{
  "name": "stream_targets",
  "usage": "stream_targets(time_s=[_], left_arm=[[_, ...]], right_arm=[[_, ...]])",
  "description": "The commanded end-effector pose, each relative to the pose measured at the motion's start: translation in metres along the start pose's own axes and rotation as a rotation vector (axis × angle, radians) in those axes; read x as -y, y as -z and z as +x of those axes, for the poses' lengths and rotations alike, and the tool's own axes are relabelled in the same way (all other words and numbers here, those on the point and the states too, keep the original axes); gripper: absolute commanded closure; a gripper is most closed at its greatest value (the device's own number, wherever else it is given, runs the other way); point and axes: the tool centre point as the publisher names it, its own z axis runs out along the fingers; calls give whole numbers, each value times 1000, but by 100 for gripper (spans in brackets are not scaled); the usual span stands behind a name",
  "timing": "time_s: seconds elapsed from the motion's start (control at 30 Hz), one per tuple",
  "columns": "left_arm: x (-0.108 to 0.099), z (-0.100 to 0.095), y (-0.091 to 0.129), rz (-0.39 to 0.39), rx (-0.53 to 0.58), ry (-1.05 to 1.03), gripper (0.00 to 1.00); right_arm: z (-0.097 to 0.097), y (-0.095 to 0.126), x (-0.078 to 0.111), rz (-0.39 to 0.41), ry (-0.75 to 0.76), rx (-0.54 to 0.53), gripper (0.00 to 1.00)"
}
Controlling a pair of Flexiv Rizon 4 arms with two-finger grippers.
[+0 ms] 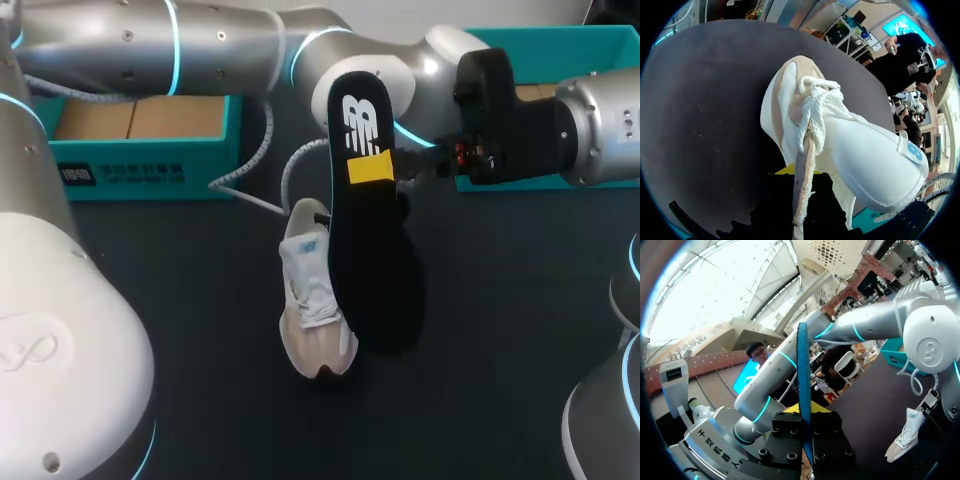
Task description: Take the shoe out of the shoebox, open the shoe tongue, remove and reinsert the insole, then place the shoe into the shoebox
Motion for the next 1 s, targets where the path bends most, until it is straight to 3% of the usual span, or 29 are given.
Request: stream_targets(time_s=[0.03,0.07,0.1,0.13,0.17,0.37,0.63,1.0], left_arm=[[0,-3,0,0,1,-7,85],[1,-3,0,-5,9,-11,60],[1,-3,1,-3,16,-18,17],[2,-3,2,-4,25,-24,5],[2,-2,3,-5,42,-21,0],[0,5,19,1,197,-63,0],[-10,21,57,5,498,-111,0],[-19,48,96,-92,808,-150,0]], right_arm=[[-1,-3,-1,2,-2,0,100],[-1,-3,-1,2,-2,0,100],[-1,-3,-1,2,-2,0,100],[-1,-3,-1,2,-2,0,100],[-1,-3,-1,2,-2,0,100],[-1,-3,-1,2,-2,0,100],[-1,-3,-1,2,-2,0,100],[-1,-3,-1,2,-2,0,100]])
